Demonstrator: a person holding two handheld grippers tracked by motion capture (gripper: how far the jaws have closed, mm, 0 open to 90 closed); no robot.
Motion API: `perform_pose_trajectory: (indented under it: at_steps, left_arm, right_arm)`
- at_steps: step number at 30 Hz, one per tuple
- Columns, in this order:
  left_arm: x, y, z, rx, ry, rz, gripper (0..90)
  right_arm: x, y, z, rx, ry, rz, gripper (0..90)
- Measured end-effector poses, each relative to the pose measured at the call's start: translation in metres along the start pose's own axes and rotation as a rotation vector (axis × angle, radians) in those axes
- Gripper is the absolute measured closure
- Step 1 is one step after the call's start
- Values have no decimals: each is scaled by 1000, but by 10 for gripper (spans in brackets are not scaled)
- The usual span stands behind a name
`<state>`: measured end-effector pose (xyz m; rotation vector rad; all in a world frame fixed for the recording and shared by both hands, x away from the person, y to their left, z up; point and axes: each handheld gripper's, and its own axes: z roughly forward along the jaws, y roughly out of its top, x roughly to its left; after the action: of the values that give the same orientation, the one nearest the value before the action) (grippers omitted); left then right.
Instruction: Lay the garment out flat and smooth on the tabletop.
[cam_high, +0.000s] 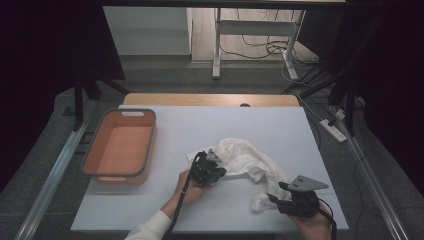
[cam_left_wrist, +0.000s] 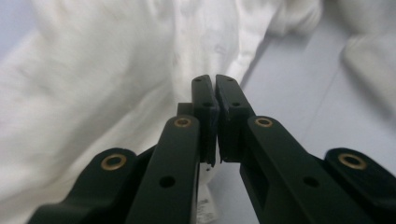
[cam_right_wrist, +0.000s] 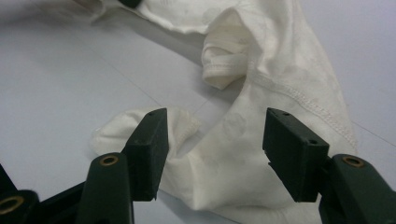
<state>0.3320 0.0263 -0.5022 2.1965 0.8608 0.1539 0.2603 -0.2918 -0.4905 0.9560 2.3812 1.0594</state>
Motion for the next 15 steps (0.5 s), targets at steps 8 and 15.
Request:
perform_pose_trajectory:
  at_steps: [8, 15]
  left_arm:
    - [7, 2, -28, -81, 4, -29, 866]
    - [21, -3, -46, -129, 13, -85, 866]
  right_arm:
    - [0, 1, 0, -5, -4, -1, 406]
    - [-1, 1, 0, -6, -7, -2, 405]
